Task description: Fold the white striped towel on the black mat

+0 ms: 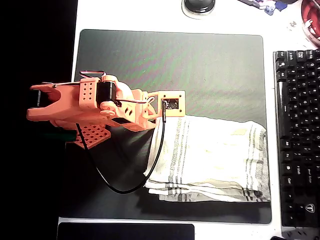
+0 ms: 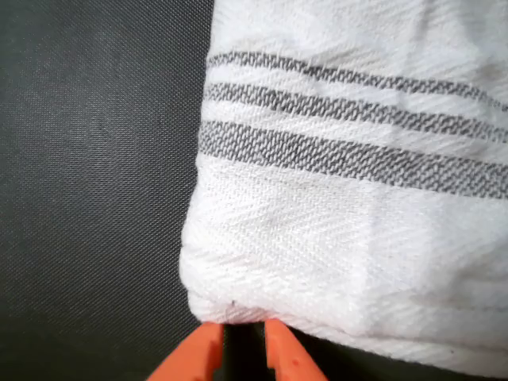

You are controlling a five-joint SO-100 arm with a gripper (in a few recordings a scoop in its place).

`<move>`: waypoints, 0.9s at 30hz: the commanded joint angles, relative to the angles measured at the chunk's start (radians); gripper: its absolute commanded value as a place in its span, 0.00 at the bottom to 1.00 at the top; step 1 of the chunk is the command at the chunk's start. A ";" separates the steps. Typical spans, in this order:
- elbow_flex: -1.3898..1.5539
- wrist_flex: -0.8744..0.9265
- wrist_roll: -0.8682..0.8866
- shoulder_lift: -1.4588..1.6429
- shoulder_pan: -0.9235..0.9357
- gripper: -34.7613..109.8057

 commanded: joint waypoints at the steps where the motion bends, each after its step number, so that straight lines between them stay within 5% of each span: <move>1: 0.023 0.025 -0.006 0.023 -0.009 0.29; 27: 0.023 0.025 -0.017 0.021 0.009 0.24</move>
